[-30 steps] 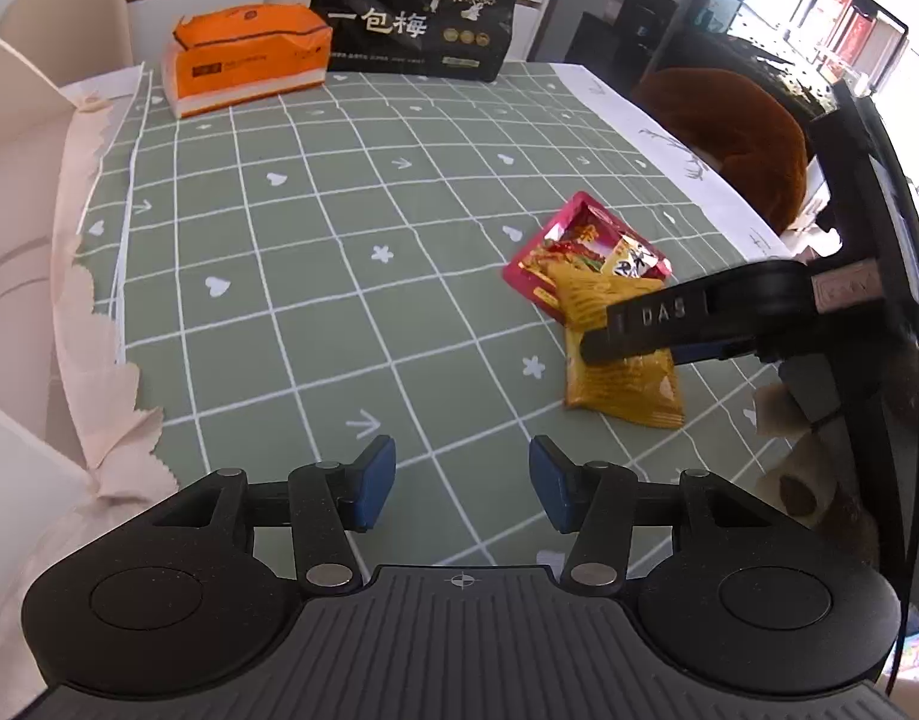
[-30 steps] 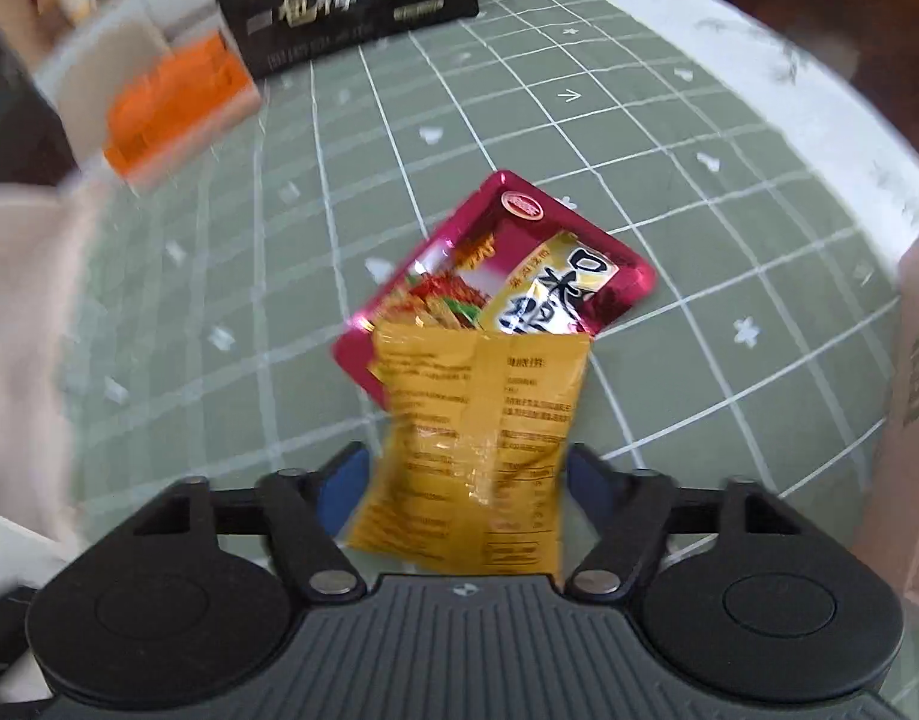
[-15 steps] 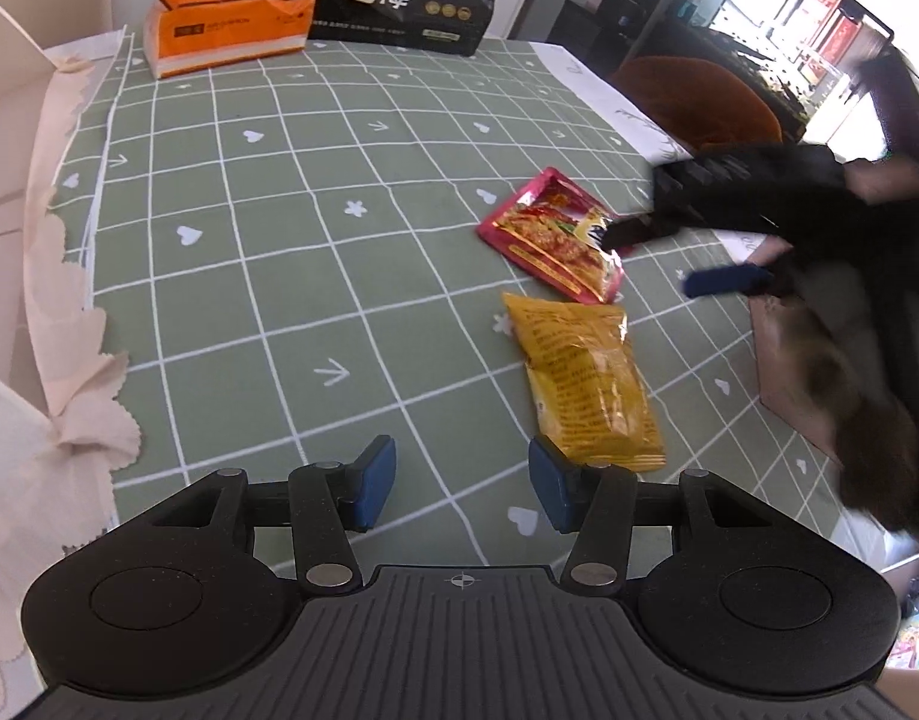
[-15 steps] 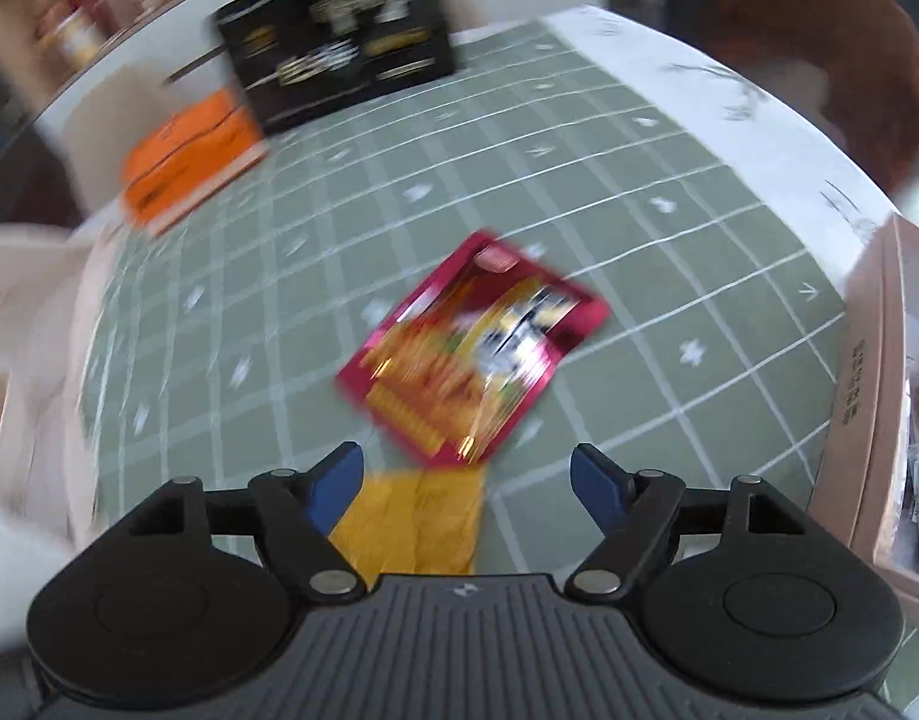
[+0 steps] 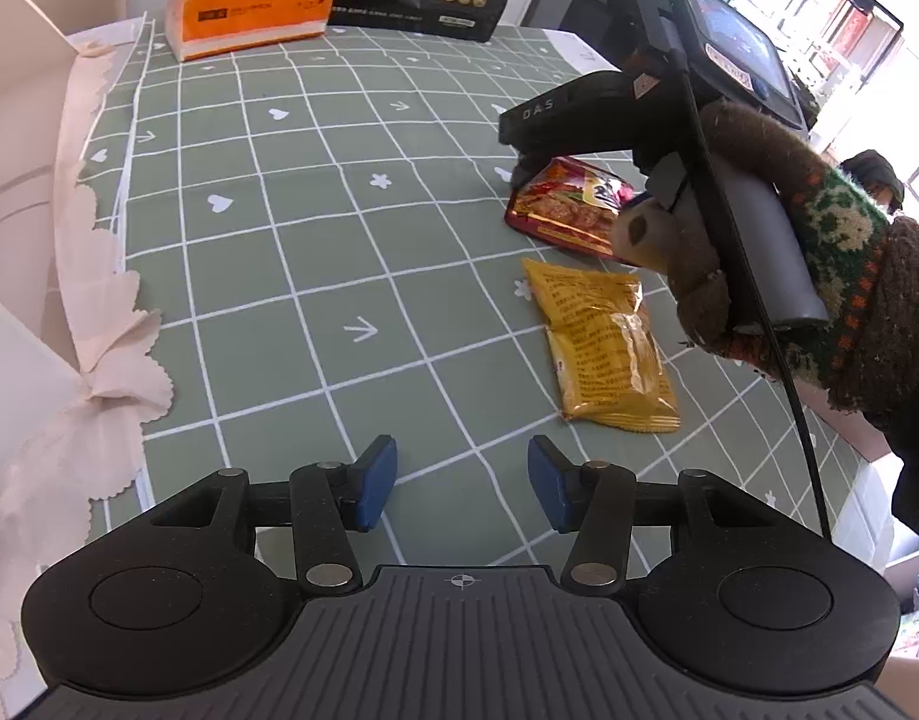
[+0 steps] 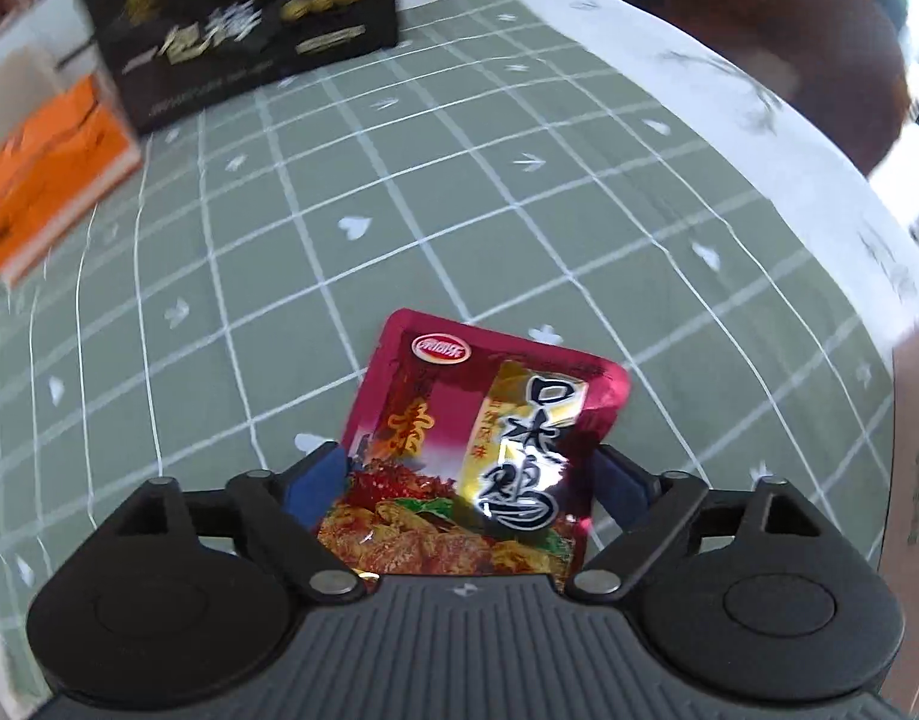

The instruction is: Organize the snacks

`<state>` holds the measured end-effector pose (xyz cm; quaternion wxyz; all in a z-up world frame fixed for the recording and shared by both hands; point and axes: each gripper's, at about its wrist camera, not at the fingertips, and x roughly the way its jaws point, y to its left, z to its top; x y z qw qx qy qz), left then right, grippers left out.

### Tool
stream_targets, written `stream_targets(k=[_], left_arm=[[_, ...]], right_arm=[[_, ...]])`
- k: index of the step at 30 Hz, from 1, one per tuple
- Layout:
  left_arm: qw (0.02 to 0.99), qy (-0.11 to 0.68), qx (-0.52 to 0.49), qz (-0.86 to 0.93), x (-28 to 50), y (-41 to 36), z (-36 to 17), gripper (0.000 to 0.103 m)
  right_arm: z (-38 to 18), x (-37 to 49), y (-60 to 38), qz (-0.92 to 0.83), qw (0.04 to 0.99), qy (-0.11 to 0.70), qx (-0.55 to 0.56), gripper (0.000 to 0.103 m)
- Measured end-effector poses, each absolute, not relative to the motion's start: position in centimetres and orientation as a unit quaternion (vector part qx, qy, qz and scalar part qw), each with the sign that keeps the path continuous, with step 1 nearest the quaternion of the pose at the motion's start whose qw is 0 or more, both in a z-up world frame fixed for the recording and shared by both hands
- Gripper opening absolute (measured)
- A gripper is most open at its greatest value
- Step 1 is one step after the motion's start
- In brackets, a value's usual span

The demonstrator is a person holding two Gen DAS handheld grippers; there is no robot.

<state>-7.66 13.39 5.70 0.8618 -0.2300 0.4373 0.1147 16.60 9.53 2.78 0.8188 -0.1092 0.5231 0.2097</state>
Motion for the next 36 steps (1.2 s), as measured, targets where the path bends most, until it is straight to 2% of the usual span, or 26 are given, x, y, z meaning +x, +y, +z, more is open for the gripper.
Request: stream_targets(k=[2, 4, 6, 10, 11, 13, 19, 26, 30, 36], left_arm=[[0.864, 0.436, -0.229, 0.11, -7.5, 13.3, 5.8, 0.054], [0.867, 0.433, -0.225, 0.102, -7.2, 13.0, 6.1, 0.054], [0.871, 0.429, -0.22, 0.093, -6.9, 12.7, 6.3, 0.054], [0.879, 0.425, -0.202, 0.075, -6.0, 12.0, 6.7, 0.054], [0.881, 0.424, -0.196, 0.07, -5.7, 11.7, 6.7, 0.054], [0.885, 0.423, -0.186, 0.063, -5.4, 11.3, 6.7, 0.054], [0.884, 0.424, -0.185, 0.073, -4.7, 11.1, 6.6, 0.054], [0.894, 0.378, -0.234, 0.063, -1.4, 13.4, 7.8, 0.054], [0.898, 0.358, -0.246, 0.064, 3.4, 14.7, 7.7, 0.054], [0.895, 0.353, -0.256, 0.09, 12.4, 15.5, 6.4, 0.054]], right_arm=[[2.9, 16.5, 9.5, 0.232, 0.812, 0.522, -0.123, 0.091], [3.2, 16.6, 8.6, 0.251, 0.804, 0.524, -0.128, 0.082], [3.7, 16.6, 7.2, 0.266, 0.797, 0.526, -0.128, 0.066], [4.2, 15.9, 3.6, 0.285, 0.784, 0.536, -0.131, 0.048], [4.2, 15.4, 2.7, 0.288, 0.781, 0.538, -0.135, 0.037], [4.2, 13.9, 1.2, 0.296, 0.777, 0.532, -0.157, 0.025], [4.4, 9.3, -1.3, 0.322, 0.776, 0.501, -0.209, 0.024], [4.9, 8.3, -3.7, 0.312, 0.783, 0.512, -0.166, 0.026], [6.3, 6.9, -6.2, 0.317, 0.804, 0.48, -0.15, 0.047], [7.8, 4.5, -10.4, 0.33, 0.818, 0.436, -0.177, 0.049]])
